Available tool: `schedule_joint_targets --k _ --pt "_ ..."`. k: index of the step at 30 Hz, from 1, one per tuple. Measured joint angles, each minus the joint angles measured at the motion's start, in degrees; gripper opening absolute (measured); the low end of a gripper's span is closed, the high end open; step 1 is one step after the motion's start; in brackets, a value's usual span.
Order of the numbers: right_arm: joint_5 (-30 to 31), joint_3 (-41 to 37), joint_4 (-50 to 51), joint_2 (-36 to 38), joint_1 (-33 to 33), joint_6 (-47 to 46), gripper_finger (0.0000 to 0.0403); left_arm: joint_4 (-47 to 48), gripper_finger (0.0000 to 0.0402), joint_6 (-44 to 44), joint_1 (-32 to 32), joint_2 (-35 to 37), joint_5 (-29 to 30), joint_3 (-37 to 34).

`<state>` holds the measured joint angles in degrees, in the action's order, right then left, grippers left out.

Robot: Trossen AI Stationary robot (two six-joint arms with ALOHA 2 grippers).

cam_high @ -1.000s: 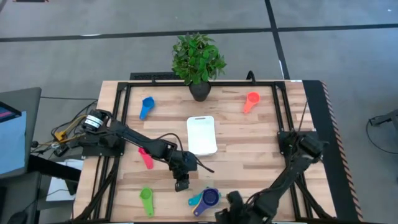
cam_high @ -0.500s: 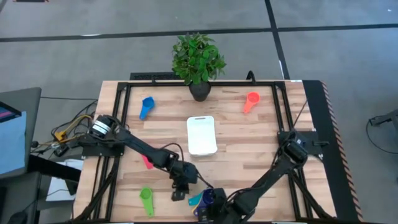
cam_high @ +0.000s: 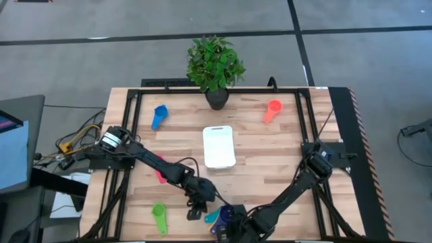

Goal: Nest measuring cups in basket
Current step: Stack the violet measuring cup on top of the yellow measuring cup, then stack the orange measuring cup on top of the violet measuring cup

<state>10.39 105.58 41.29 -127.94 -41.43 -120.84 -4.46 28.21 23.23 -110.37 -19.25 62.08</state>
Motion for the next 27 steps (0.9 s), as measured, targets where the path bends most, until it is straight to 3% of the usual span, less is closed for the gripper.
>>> schedule_joint_targets --k 11,20,27 --pt "0.11 -0.02 -0.42 -0.04 4.61 8.38 0.0097 -4.35 0.0006 -0.57 -0.02 0.0 -1.9 0.0" --pt "0.15 -0.09 -1.05 0.43 5.39 9.78 0.0097 -4.58 0.0006 -0.11 -0.39 0.15 -5.41 0.0" --pt "3.95 -0.09 5.6 5.85 3.25 6.44 0.0097 3.68 0.0006 -0.95 -1.95 4.82 -6.46 -0.02"
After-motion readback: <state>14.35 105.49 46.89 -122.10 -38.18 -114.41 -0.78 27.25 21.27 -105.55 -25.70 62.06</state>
